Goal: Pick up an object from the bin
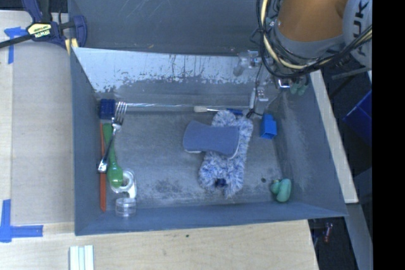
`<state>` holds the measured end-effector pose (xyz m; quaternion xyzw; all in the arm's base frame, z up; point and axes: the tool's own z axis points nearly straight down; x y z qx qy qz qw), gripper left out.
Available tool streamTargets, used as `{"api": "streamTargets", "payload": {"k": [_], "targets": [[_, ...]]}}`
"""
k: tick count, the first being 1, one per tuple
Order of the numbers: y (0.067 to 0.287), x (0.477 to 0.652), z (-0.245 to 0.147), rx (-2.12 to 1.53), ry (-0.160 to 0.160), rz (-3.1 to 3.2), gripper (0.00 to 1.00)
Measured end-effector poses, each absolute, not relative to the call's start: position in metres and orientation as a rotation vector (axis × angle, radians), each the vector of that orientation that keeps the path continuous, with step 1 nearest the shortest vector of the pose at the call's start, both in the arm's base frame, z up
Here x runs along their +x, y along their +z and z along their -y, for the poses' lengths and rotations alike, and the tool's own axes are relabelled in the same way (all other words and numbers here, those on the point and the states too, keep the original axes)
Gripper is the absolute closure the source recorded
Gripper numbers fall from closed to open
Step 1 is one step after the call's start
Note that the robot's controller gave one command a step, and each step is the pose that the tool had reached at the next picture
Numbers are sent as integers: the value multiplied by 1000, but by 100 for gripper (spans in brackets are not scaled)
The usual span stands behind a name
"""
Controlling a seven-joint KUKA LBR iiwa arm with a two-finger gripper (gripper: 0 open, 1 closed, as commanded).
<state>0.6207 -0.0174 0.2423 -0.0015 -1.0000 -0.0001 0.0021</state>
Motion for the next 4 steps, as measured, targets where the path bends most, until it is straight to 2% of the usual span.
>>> {"api": "streamTargets", "payload": {"k": [1,2,3,4], "targets": [[248,622,17,-5,0,3146,0],[104,629,51,-29,1,3152,0],[155,620,52,-75,-1,3157,0],[98,622,22,-386,2,3122,0]]}}
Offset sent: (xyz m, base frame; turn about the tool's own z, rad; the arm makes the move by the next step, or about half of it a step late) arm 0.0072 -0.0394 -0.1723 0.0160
